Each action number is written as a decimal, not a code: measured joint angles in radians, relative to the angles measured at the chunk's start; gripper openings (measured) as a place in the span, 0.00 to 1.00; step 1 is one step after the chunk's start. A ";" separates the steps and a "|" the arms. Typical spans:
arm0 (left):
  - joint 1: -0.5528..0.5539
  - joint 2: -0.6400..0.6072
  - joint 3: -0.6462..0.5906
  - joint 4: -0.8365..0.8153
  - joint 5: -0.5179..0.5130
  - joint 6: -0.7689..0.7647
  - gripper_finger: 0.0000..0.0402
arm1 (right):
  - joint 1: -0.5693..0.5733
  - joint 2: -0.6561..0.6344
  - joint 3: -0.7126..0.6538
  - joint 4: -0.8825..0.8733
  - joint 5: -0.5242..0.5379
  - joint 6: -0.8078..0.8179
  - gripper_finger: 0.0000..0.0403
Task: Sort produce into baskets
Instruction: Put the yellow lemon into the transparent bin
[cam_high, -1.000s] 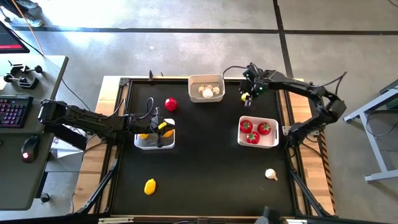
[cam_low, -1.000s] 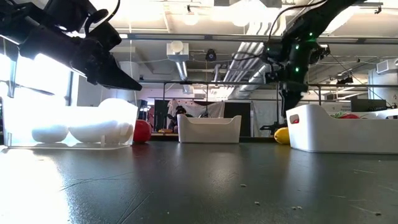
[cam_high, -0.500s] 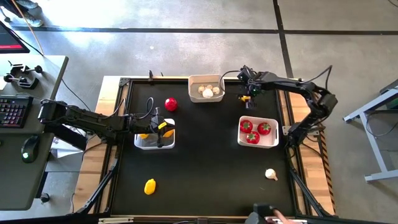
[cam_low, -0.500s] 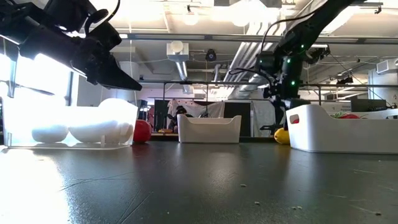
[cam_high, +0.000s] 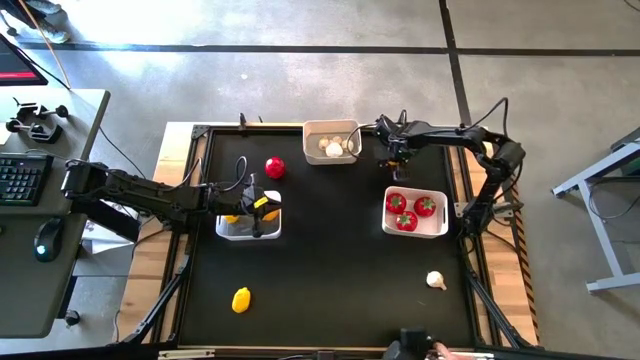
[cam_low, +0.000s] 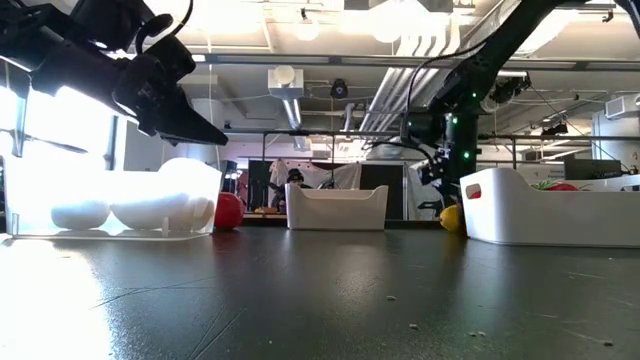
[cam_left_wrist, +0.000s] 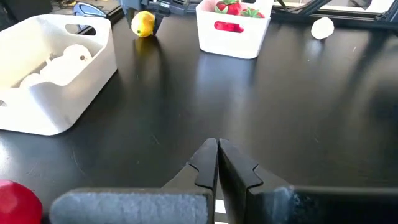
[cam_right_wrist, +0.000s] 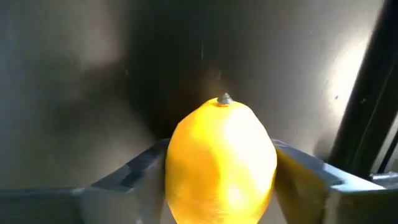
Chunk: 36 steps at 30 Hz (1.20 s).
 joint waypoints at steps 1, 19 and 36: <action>0.000 0.000 0.000 0.000 0.000 -0.001 0.00 | 0.006 -0.005 0.000 0.007 -0.007 0.015 0.54; 0.000 0.000 0.000 0.167 0.067 -0.038 0.00 | 0.187 -0.317 -0.044 0.390 -0.464 0.553 0.43; -0.029 0.000 0.015 0.278 0.154 -0.113 0.04 | 0.636 -0.238 -0.181 1.432 -0.348 0.897 0.42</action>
